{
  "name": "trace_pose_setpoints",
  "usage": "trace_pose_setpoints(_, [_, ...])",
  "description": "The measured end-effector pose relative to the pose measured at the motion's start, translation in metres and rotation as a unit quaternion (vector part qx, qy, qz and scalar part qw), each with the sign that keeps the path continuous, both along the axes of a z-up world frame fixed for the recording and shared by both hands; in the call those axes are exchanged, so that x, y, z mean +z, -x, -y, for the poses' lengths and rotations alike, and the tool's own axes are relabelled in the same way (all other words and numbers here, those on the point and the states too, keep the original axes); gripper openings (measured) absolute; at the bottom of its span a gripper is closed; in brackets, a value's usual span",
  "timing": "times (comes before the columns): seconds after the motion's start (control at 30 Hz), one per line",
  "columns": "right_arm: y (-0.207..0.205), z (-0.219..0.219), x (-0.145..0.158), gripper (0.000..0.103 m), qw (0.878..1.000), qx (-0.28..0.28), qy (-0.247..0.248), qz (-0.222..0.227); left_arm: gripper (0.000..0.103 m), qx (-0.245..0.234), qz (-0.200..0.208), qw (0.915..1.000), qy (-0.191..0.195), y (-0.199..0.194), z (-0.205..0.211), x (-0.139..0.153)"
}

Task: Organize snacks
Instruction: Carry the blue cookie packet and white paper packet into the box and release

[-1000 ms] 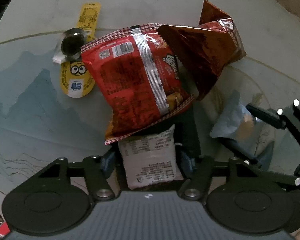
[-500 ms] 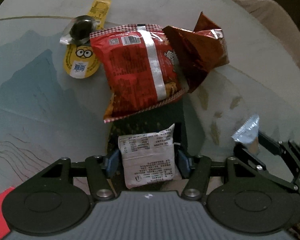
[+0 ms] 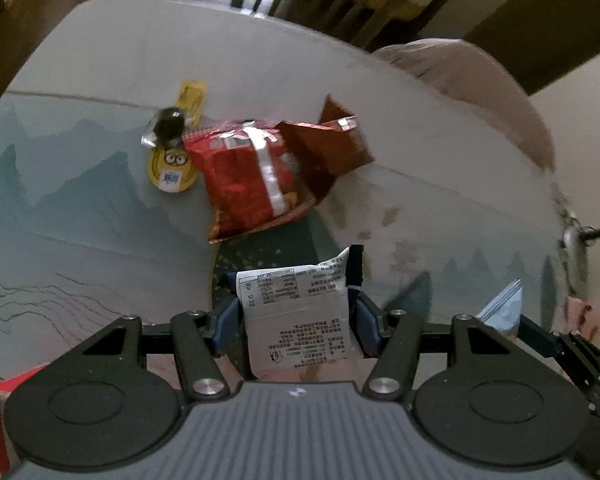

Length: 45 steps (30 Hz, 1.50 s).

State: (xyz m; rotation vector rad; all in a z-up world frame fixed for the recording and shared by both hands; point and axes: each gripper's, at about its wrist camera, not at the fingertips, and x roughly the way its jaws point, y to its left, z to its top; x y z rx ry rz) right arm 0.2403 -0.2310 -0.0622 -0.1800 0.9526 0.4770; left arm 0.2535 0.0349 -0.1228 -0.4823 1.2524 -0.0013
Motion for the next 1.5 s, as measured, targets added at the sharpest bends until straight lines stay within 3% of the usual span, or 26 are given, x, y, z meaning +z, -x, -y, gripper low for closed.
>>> trace_pose_setpoints(0.37, [0.077,-0.013,0.048,0.047,0.998,-0.051,-0.016,0.017,0.059,-0.055,0.044,0.997,-0.03,0.066,-0.002,0.06])
trace_pose_setpoints(0.73, [0.133,-0.045,0.048,0.047,0.998,-0.06,-0.033,-0.012,0.059,-0.108,0.033,0.9895,-0.091,0.125,-0.012,0.074])
trace_pose_setpoints(0.97, [0.159,-0.067,0.039,0.047,0.998,-0.049,-0.04,-0.027,0.059,-0.145,0.018,0.9809,-0.129,0.156,-0.015,0.066])
trace_pose_setpoints(1.5, [0.194,-0.112,-0.017,0.047,0.997,-0.021,-0.008,-0.071,0.059,-0.155,-0.047,0.9758,-0.146,0.189,-0.027,0.004])
